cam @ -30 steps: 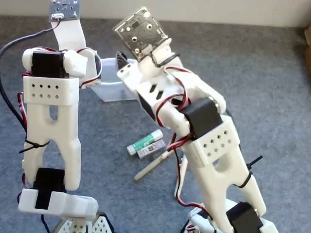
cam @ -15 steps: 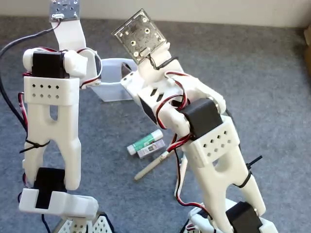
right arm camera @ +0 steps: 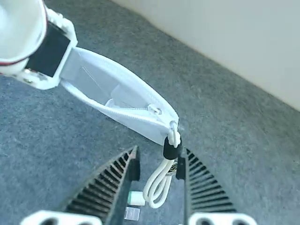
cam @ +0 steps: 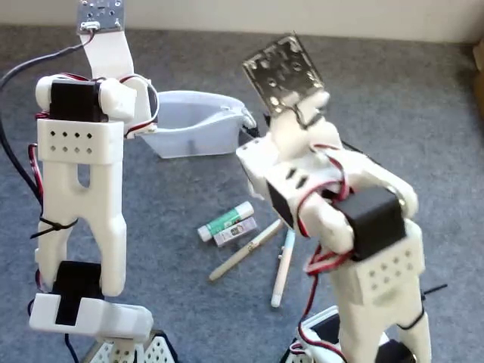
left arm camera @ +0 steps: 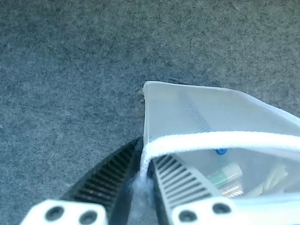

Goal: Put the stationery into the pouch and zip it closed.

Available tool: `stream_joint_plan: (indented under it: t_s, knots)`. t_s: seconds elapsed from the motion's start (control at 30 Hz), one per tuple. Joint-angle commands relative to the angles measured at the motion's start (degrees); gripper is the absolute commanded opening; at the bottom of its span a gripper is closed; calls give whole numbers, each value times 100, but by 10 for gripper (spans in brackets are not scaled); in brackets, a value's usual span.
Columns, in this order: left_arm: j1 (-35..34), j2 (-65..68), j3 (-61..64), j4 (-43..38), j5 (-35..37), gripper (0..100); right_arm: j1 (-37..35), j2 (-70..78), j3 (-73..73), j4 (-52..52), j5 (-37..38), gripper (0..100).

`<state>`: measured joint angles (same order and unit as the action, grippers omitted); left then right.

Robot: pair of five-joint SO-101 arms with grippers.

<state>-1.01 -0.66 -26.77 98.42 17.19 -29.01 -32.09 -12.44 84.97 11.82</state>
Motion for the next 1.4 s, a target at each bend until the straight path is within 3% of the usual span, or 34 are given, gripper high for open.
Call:
stream_joint_plan:
  t_s: [0.0,0.2,0.43,0.73,1.37]
  knots:
    - [66,110,31,-44,70,7,198,-338,-295,321,-475,128]
    - [66,110,31,-44,70,7,875,-119,-286,725,-1134,128]
    - [66,110,31,-62,70,7,1165,259,-286,1279,-1793,128]
    - [66,110,31,-70,70,7,1543,813,444,1499,-1864,128]
    - [66,75,462,-369,70,7,1596,927,3811,-1112,-1908,128]
